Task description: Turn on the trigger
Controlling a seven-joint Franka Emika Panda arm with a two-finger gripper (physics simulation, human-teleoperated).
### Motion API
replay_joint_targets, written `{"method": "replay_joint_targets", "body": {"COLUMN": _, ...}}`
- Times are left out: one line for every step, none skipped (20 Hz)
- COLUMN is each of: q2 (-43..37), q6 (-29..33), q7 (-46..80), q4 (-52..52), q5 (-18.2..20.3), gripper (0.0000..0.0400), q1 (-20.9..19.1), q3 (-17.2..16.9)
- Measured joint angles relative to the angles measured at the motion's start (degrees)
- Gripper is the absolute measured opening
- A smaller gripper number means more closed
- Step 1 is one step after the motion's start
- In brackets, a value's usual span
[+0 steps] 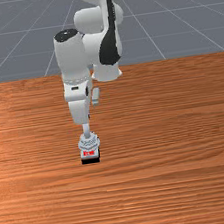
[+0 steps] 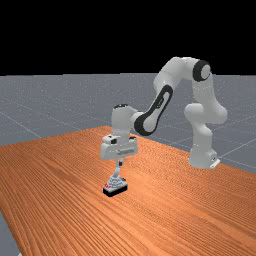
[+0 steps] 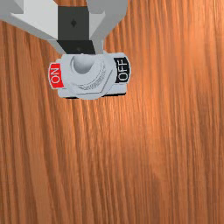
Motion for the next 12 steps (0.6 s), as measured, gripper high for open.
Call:
{"method": "replay_joint_targets", "body": {"q2": 1.17, "q6": -0.80, "q7": -0.45, "q4": 1.93, "q5": 0.12, "gripper": 0.0000, "q1": -0.34, "q3": 0.30}}
{"method": "replay_joint_targets", "body": {"q2": 2.44, "q6": -1.64, "q7": -0.35, "q4": 4.00, "q5": 0.26, "gripper": 0.0000, "q1": -0.59, "q3": 0.50}}
{"method": "replay_joint_targets", "body": {"q2": 3.88, "q6": -2.69, "q7": -1.26, "q4": 6.45, "q5": 0.32, "gripper": 0.0000, "q1": -1.10, "q3": 0.94}}
{"method": "replay_joint_targets", "body": {"q2": 5.07, "q6": -3.44, "q7": -0.53, "q4": 8.39, "q5": 0.47, "gripper": 0.0000, "q1": -1.21, "q3": 0.98}}
{"method": "replay_joint_targets", "body": {"q2": 6.09, "q6": -4.13, "q7": -0.42, "q4": 10.09, "q5": 0.55, "gripper": 0.0000, "q1": -1.41, "q3": 1.12}}
{"method": "replay_joint_targets", "body": {"q2": 6.61, "q6": -5.18, "q7": 2.85, "q4": 10.93, "q5": 0.49, "gripper": 0.0000, "q1": -0.78, "q3": 0.37}}
{"method": "replay_joint_targets", "body": {"q2": 5.92, "q6": -3.94, "q7": 0.60, "q4": 9.71, "q5": 0.59, "gripper": 0.0000, "q1": -1.11, "q3": 0.88}}
{"method": "replay_joint_targets", "body": {"q2": 4.81, "q6": -2.01, "q7": 5.21, "q4": 7.14, "q5": -2.61, "gripper": 0.0000, "q1": 1.54, "q3": -1.68}}
{"method": "replay_joint_targets", "body": {"q2": 3.30, "q6": -0.75, "q7": 6.09, "q4": 4.49, "q5": -3.89, "gripper": 0.0000, "q1": 2.50, "q3": -2.52}}
{"method": "replay_joint_targets", "body": {"q2": 1.64, "q6": 0.41, "q7": 6.44, "q4": 1.78, "q5": -4.66, "gripper": 0.0000, "q1": 3.07, "q3": -2.98}}
{"method": "replay_joint_targets", "body": {"q2": -0.01, "q6": 1.60, "q7": 7.19, "q4": -0.94, "q5": -5.86, "gripper": 0.0000, "q1": 3.83, "q3": -3.66}}
{"method": "replay_joint_targets", "body": {"q2": -0.50, "q6": -3.09, "q7": 3.92, "q4": -0.28, "q5": -2.79, "gripper": 0.0000, "q1": 1.59, "q3": -1.69}}
